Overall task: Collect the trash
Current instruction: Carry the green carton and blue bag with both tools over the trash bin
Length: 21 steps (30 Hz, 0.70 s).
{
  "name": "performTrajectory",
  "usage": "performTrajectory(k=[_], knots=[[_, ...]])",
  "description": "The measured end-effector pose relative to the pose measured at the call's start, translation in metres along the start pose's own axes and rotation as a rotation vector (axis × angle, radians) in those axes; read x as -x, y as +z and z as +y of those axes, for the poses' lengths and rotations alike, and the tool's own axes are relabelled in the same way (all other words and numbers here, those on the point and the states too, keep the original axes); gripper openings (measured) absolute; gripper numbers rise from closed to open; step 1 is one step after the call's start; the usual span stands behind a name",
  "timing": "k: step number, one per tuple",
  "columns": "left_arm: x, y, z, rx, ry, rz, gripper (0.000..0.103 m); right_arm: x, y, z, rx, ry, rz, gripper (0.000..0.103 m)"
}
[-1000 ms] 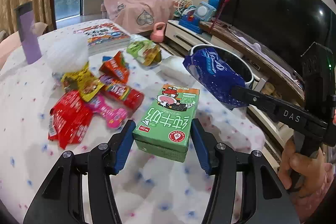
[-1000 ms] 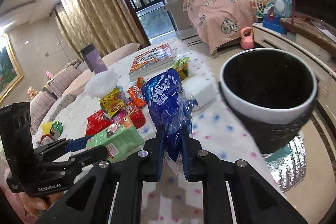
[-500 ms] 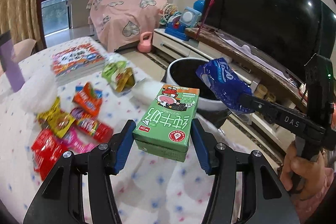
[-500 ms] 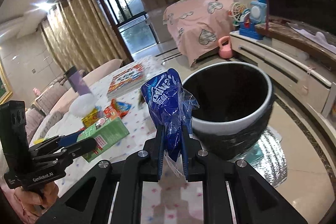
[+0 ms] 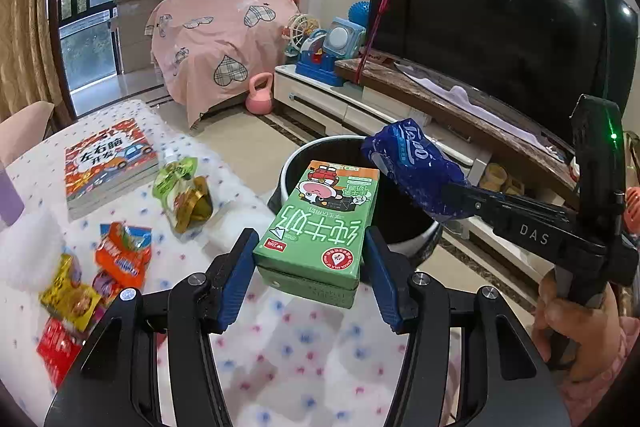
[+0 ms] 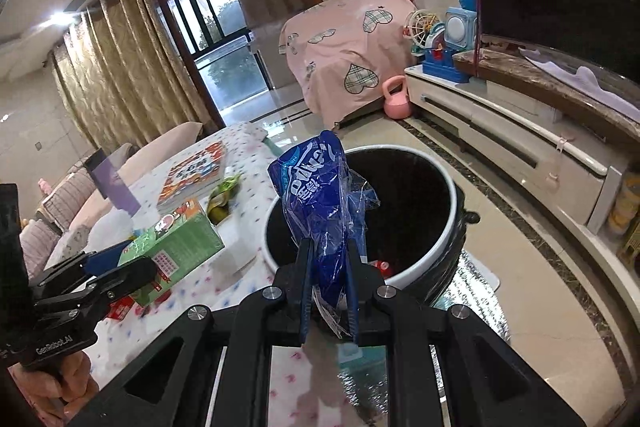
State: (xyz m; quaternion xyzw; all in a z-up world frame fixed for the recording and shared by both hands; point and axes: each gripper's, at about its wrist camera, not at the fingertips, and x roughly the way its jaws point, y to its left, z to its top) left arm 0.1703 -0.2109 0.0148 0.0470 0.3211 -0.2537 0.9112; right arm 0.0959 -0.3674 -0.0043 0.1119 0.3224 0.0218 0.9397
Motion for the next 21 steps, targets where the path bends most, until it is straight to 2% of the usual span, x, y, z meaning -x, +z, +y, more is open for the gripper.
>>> performTrajectory(k=[11, 21], knots=[[-0.043, 0.022, -0.014, -0.019, 0.012, 0.031, 0.053, -0.024, 0.016, -0.025, -0.012, -0.04, 0.032, 0.014], [-0.07, 0.027, -0.02, -0.015, 0.007, 0.071, 0.053, -0.041, 0.025, -0.038, -0.008, -0.056, 0.064, 0.015]])
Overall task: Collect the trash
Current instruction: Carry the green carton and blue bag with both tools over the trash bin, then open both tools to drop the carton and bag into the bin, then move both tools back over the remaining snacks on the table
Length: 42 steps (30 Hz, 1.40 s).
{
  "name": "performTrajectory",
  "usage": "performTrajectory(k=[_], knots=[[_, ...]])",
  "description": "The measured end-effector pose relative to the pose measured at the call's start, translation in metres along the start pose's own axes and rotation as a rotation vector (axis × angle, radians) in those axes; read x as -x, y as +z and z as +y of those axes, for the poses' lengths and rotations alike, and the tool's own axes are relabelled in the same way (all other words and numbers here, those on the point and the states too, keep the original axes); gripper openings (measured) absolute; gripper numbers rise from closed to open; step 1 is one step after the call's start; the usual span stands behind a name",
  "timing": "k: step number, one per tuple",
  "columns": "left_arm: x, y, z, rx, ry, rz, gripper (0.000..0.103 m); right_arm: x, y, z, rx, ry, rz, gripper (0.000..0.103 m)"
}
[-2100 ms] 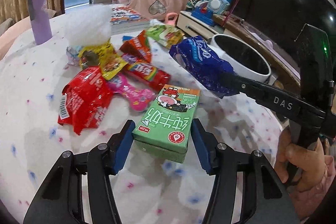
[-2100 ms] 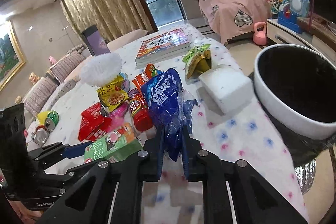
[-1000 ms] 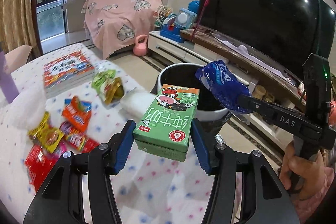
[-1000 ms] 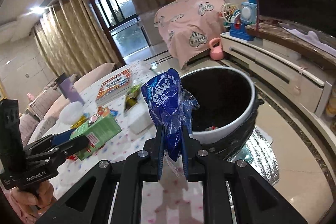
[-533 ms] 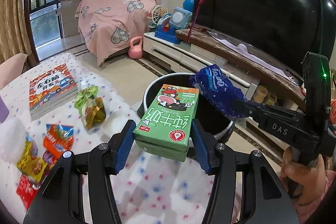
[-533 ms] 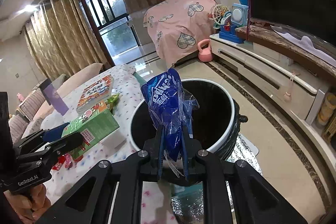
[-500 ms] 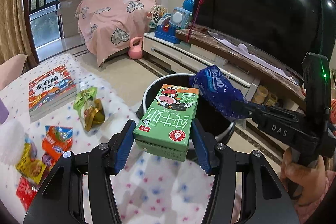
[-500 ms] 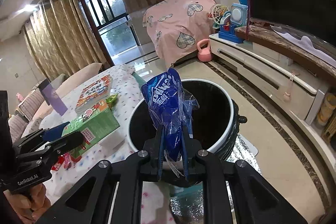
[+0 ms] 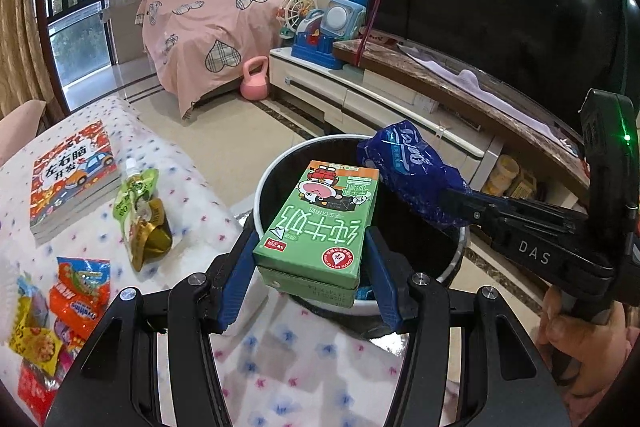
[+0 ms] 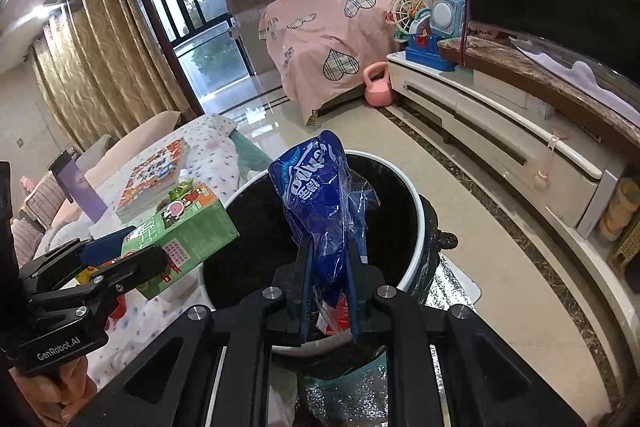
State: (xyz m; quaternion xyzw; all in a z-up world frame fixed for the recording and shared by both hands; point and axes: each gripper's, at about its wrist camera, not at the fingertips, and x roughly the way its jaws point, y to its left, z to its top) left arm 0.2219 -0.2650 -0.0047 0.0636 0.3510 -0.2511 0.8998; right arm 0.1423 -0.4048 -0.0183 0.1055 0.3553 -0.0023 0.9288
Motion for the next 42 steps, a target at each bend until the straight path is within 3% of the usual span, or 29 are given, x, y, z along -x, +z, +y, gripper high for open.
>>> performTrajectory(k=[7, 10, 13, 15, 24, 27, 42], knots=[[-0.017, 0.004, -0.002, 0.005, 0.005, 0.033, 0.054, -0.01, 0.001, -0.004, 0.009, -0.016, 0.026, 0.016], [-0.021, 0.003, 0.002, 0.036, -0.014, 0.061, 0.061, -0.015, 0.002, -0.009, 0.004, -0.011, 0.038, 0.021], [-0.015, 0.0, 0.006, 0.054, -0.007, 0.046, 0.069, -0.016, 0.003, -0.013, -0.013, -0.003, 0.039, 0.032], [-0.008, -0.002, 0.009, 0.067, -0.011, 0.037, 0.071, -0.012, 0.002, -0.014, -0.028, 0.011, 0.026, 0.045], [0.028, -0.028, 0.028, 0.107, 0.007, 0.013, 0.076, 0.01, -0.003, 0.004, -0.043, 0.048, -0.029, 0.057], [0.042, -0.043, 0.041, 0.131, 0.025, 0.014, 0.077, 0.016, -0.009, 0.014, -0.042, 0.07, -0.036, 0.066], [0.105, -0.118, 0.107, 0.29, 0.117, 0.026, 0.077, 0.023, -0.055, 0.085, 0.002, 0.188, 0.014, 0.067]])
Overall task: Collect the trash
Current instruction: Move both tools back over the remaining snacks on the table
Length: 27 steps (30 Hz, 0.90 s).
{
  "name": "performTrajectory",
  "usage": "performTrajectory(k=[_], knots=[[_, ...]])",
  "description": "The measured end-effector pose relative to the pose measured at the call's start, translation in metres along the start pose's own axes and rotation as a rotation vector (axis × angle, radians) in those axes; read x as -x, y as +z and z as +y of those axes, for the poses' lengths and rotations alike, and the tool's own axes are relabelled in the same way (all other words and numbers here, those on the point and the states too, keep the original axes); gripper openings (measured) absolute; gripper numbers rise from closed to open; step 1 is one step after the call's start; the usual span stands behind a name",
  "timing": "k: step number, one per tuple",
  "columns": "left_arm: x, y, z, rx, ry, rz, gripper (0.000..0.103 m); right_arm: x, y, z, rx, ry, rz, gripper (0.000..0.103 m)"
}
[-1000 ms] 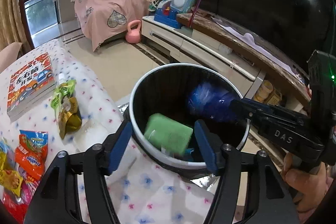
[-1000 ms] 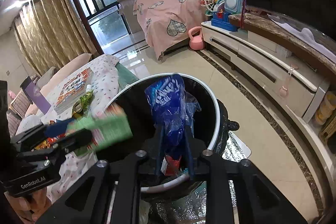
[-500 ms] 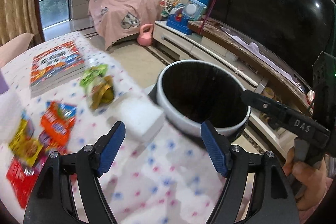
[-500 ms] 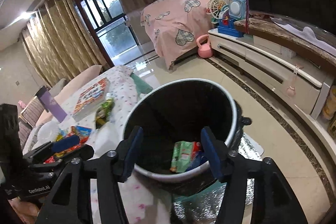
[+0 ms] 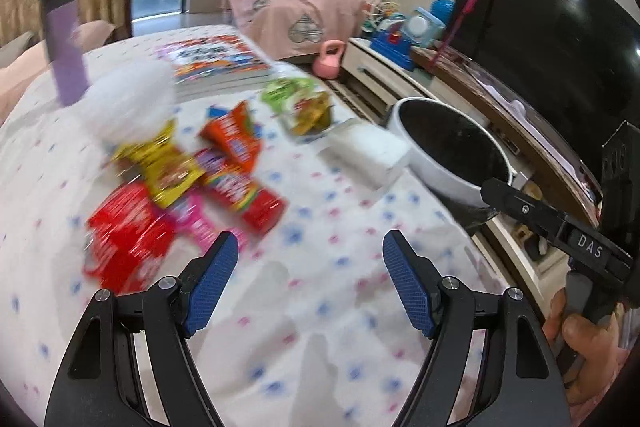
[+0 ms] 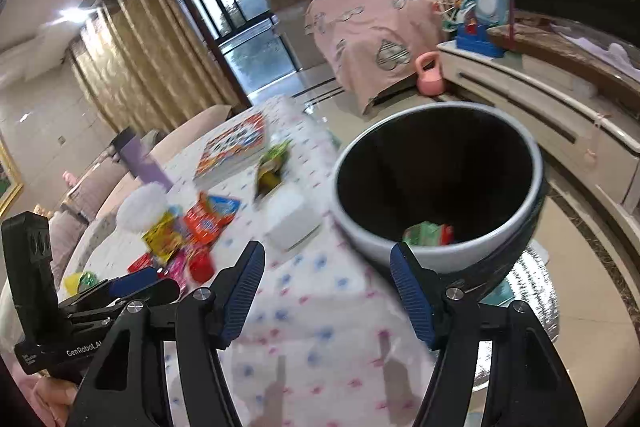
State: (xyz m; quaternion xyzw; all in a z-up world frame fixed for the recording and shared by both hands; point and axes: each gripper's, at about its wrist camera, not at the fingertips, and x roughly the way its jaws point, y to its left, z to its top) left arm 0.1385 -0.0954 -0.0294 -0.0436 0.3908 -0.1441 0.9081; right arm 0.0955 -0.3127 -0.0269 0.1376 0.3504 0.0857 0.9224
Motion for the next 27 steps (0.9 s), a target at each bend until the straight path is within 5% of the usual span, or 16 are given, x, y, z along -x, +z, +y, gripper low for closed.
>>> performTrajectory(k=[11, 15, 27], knots=[[0.024, -0.027, 0.05, 0.076, 0.073, -0.008, 0.077, -0.026, -0.03, 0.06, 0.081, 0.082, 0.084, 0.067], [0.031, -0.033, 0.067, 0.105, 0.094, -0.012, 0.078, -0.037, -0.037, 0.075, 0.105, 0.105, 0.115, 0.082], [0.028, -0.032, 0.108, 0.169, 0.137, 0.013, 0.079, -0.068, -0.04, 0.111, 0.19, 0.123, 0.157, 0.082]])
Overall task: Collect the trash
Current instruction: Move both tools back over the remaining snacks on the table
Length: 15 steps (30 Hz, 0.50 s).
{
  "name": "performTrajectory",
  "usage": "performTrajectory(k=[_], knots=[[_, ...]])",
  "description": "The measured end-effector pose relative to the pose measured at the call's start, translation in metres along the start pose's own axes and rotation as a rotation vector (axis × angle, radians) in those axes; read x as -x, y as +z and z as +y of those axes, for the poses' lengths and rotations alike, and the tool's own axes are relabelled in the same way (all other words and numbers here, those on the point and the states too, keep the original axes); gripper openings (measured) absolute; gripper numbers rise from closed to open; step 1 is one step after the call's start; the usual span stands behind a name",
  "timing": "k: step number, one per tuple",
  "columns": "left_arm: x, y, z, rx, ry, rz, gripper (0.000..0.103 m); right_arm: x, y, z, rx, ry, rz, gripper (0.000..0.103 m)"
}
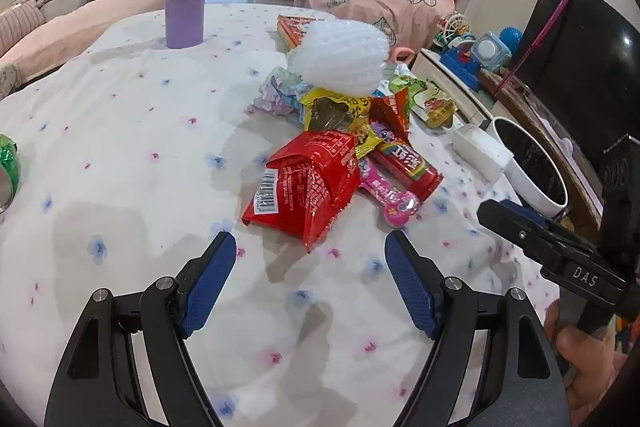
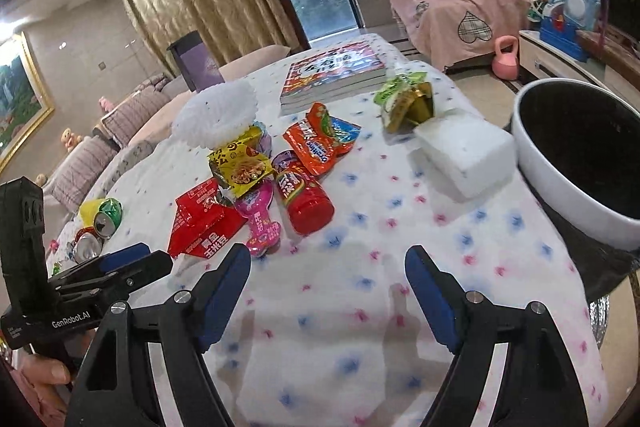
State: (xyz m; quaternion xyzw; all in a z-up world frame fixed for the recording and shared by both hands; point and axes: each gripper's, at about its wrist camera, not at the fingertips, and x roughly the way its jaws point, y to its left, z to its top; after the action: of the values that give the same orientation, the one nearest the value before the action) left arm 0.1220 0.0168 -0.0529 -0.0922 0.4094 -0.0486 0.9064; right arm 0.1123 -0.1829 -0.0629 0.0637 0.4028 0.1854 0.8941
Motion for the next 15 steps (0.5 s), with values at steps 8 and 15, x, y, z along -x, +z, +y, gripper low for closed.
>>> performTrajectory(k=[8, 15], knots=[[-0.012, 0.015, 0.001, -0.018, -0.001, 0.015, 0.08, -0.026, 0.016, 0.012, 0.06, 0.011, 0.031, 0.08], [-0.032, 0.029, 0.004, -0.047, 0.021, 0.019, 0.08, -0.05, 0.033, 0.019, 0.119, 0.006, 0.055, 0.061]])
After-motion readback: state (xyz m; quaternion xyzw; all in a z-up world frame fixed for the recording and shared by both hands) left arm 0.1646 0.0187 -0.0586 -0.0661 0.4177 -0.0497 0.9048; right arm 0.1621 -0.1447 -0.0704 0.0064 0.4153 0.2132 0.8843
